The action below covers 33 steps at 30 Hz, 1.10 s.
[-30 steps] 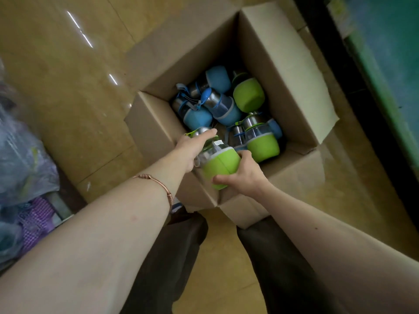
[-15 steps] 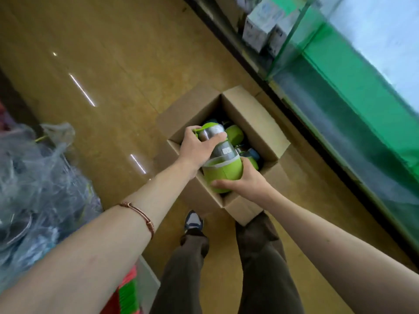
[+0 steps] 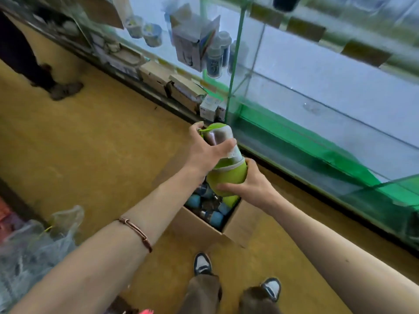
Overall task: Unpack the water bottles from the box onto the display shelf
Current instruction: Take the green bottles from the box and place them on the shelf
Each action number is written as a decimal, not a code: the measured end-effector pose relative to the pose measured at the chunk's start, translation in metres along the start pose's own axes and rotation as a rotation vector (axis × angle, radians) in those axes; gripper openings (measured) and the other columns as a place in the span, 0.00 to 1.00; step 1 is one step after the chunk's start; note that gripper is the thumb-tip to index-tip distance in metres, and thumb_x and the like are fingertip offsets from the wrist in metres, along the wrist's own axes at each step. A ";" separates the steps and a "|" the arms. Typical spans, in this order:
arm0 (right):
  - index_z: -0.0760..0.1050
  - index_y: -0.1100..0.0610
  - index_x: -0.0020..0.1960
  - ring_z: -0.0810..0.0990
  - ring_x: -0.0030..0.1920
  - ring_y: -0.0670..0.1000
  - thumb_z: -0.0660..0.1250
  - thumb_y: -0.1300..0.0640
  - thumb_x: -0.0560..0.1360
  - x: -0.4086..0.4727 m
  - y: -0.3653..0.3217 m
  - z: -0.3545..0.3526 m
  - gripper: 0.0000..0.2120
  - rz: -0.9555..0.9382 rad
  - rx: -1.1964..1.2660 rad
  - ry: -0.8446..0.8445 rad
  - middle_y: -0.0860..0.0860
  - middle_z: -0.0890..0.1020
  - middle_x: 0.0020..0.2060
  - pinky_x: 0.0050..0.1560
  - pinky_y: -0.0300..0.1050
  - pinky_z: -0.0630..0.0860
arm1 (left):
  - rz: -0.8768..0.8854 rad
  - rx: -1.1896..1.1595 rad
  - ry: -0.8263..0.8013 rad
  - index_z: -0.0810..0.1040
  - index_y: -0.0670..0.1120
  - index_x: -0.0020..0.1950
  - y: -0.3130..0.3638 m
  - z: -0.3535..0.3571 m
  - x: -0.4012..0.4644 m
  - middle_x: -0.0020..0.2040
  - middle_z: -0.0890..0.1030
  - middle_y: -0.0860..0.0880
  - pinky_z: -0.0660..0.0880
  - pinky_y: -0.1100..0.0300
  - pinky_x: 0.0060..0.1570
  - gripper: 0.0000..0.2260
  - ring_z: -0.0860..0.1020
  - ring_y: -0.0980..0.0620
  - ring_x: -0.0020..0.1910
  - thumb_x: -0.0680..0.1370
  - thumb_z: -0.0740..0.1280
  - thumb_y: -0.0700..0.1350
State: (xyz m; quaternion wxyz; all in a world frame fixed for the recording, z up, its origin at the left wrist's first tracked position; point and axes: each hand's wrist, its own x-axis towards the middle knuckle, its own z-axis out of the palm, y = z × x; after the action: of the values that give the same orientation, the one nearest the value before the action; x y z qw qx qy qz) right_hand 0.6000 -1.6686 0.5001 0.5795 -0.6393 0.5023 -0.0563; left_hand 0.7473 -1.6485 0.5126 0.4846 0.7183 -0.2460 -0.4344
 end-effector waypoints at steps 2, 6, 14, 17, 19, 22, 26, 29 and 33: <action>0.61 0.50 0.66 0.78 0.52 0.45 0.80 0.48 0.63 -0.021 -0.009 -0.021 0.39 -0.013 0.094 -0.071 0.48 0.76 0.55 0.49 0.42 0.79 | 0.033 -0.018 -0.062 0.62 0.50 0.68 0.025 0.006 -0.015 0.60 0.73 0.45 0.77 0.46 0.56 0.43 0.76 0.46 0.56 0.57 0.77 0.54; 0.63 0.51 0.69 0.79 0.58 0.52 0.80 0.50 0.60 -0.065 -0.015 -0.061 0.42 -0.074 0.337 -0.209 0.53 0.78 0.60 0.55 0.49 0.79 | 0.127 -0.061 -0.263 0.75 0.45 0.59 0.062 0.021 -0.045 0.55 0.80 0.41 0.78 0.42 0.53 0.31 0.80 0.41 0.55 0.59 0.81 0.48; 0.71 0.54 0.63 0.82 0.52 0.50 0.77 0.56 0.66 -0.164 0.008 -0.120 0.27 -0.304 0.348 -0.025 0.53 0.82 0.53 0.48 0.41 0.79 | 0.327 0.015 -0.415 0.70 0.49 0.64 0.110 0.081 -0.140 0.59 0.79 0.45 0.76 0.49 0.58 0.36 0.79 0.47 0.57 0.59 0.79 0.52; 0.69 0.56 0.63 0.81 0.51 0.51 0.78 0.57 0.64 -0.199 0.014 -0.142 0.31 -0.344 0.333 0.110 0.54 0.80 0.52 0.46 0.40 0.79 | 0.392 0.072 -0.400 0.67 0.52 0.66 0.126 0.107 -0.180 0.58 0.78 0.51 0.76 0.53 0.57 0.38 0.78 0.52 0.57 0.60 0.78 0.55; 0.69 0.56 0.63 0.81 0.51 0.50 0.78 0.59 0.66 -0.221 0.016 -0.157 0.29 -0.368 0.286 0.193 0.53 0.80 0.51 0.46 0.41 0.80 | 0.432 0.093 -0.385 0.64 0.53 0.67 0.138 0.123 -0.203 0.57 0.77 0.53 0.75 0.55 0.56 0.38 0.77 0.55 0.56 0.62 0.78 0.55; 0.69 0.55 0.61 0.80 0.51 0.51 0.78 0.59 0.66 -0.247 0.015 -0.184 0.28 -0.407 0.254 0.280 0.53 0.80 0.51 0.49 0.44 0.80 | 0.481 0.060 -0.354 0.61 0.50 0.69 0.158 0.149 -0.233 0.54 0.76 0.52 0.75 0.59 0.51 0.36 0.76 0.55 0.54 0.67 0.77 0.50; 0.71 0.53 0.57 0.81 0.47 0.48 0.80 0.56 0.61 -0.280 0.001 -0.222 0.29 -0.469 0.236 0.365 0.51 0.81 0.48 0.41 0.38 0.77 | 0.535 0.001 -0.336 0.61 0.47 0.68 0.190 0.183 -0.258 0.57 0.76 0.48 0.77 0.53 0.55 0.42 0.77 0.51 0.55 0.61 0.79 0.54; 0.72 0.48 0.51 0.80 0.46 0.47 0.78 0.58 0.66 -0.297 -0.012 -0.252 0.20 -0.516 0.211 0.416 0.48 0.81 0.45 0.42 0.38 0.78 | 0.601 0.008 -0.293 0.58 0.47 0.71 0.218 0.205 -0.272 0.59 0.74 0.49 0.77 0.58 0.52 0.43 0.76 0.50 0.57 0.64 0.78 0.54; 0.73 0.48 0.49 0.81 0.46 0.49 0.76 0.56 0.69 -0.308 -0.030 -0.286 0.15 -0.573 0.170 0.454 0.49 0.81 0.44 0.43 0.39 0.79 | 0.684 0.011 -0.227 0.55 0.48 0.72 0.249 0.232 -0.281 0.63 0.70 0.48 0.73 0.58 0.55 0.38 0.73 0.50 0.59 0.71 0.74 0.52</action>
State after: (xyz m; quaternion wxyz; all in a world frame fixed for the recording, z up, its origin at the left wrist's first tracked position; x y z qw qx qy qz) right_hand 0.2792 -1.6517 0.7737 0.4651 -0.6746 0.4123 -0.3982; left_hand 0.4234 -1.6446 0.8122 0.5677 0.5440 -0.5268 -0.3230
